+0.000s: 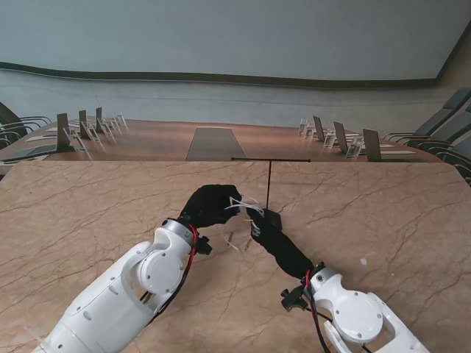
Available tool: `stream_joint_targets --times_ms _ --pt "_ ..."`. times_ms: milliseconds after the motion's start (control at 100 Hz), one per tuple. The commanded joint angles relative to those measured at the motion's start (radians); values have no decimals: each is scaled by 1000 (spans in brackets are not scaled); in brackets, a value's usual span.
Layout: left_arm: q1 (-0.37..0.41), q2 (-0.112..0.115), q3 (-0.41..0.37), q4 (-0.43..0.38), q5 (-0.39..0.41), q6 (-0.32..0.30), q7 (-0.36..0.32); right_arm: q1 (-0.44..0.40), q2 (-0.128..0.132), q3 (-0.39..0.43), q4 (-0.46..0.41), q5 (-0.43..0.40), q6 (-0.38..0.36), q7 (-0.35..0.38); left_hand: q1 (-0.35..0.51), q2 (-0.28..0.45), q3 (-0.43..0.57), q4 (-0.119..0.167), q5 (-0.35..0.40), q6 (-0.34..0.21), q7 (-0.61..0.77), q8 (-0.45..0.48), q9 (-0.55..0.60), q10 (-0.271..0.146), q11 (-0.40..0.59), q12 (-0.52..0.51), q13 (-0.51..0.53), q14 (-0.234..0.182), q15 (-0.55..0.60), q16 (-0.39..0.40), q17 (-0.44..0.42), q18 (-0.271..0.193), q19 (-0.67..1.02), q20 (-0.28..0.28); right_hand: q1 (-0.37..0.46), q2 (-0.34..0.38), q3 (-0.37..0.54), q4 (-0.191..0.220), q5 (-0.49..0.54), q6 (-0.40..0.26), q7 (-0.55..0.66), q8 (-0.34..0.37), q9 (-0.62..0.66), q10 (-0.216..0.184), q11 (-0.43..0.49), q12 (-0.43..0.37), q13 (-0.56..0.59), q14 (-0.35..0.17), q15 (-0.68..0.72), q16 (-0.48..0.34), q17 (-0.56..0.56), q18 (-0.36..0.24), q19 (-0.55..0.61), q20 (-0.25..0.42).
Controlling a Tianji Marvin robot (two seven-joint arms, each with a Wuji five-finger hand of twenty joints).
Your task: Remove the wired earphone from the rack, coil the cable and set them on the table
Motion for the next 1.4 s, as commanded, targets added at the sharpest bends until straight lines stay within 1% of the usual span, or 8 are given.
stream_joint_targets --times_ms 0,220,270,360,510,790,880,1390 --pt "9 2 -1 -10 3 -5 -2 -5 -5 0 -2 3 5 -4 26 -5 102 62 24 -52 10 16 -30 -31 -5 20 -14 7 4 24 -7 -1 19 29 12 14 -25 -10 11 -39 -24 -17 -1 7 0 1 19 -3 13 17 -11 -20 32 24" --pt "4 4 -5 -14 8 -15 -8 -22 4 14 -23 -2 35 29 26 -6 106 61 25 -56 5 16 -29 -29 -5 21 -13 9 3 27 -10 2 16 39 26 14 -32 -10 10 -90 34 38 0 -15 0 1 20 -13 11 27 -18 -24 43 12" --pt "2 7 -8 -16 10 -17 -15 -31 9 25 -35 -5 46 50 26 -4 103 62 25 -61 2 15 -34 -27 -8 21 -21 7 -2 27 -16 0 11 42 40 22 -53 -7 -12 -99 49 285 0 -17 0 1 22 -10 8 43 -25 -18 71 -2" --pt "1 10 -13 -20 17 -21 -23 -54 18 47 -59 -17 59 78 25 -2 100 65 27 -69 -2 16 -40 -25 -12 23 -28 6 -6 28 -25 -2 4 45 41 24 -56 -7 -13 -102 54 325 0 -14 0 1 21 2 14 49 -27 -9 75 -3" --pt "9 17 -24 -34 31 -23 -35 -105 29 94 -103 -33 52 109 23 1 96 69 26 -78 -7 20 -49 -23 -17 27 -35 5 -13 31 -36 -5 -5 52 44 24 -59 -7 -19 -97 101 541 19 9 38 41 30 24 51 130 -14 11 130 0" --pt "28 30 -44 -64 56 -37 -58 -200 45 184 -179 -64 22 154 22 8 87 70 22 -88 -12 26 -52 -25 -21 31 -38 1 -15 35 -37 -7 -10 60 25 24 -55 -8 -61 -83 458 395 37 43 142 110 51 67 170 126 -10 44 266 -74" --pt "34 36 -46 -75 63 -41 -73 -217 47 210 -193 -72 13 159 22 16 78 71 17 -99 -17 28 -55 -29 -23 32 -37 1 -15 36 -36 -6 -9 63 10 22 -36 -12 -72 -87 511 237 35 44 138 103 53 65 175 103 -23 39 310 -114" --pt "61 76 -10 -174 90 -69 -222 -205 46 317 -182 -112 -16 162 28 44 32 85 7 -140 -42 38 -82 -28 -42 44 -61 -5 -34 45 -64 -18 -31 77 17 24 -36 -10 -71 -84 552 229 36 44 143 107 52 66 176 105 -39 37 348 -123"
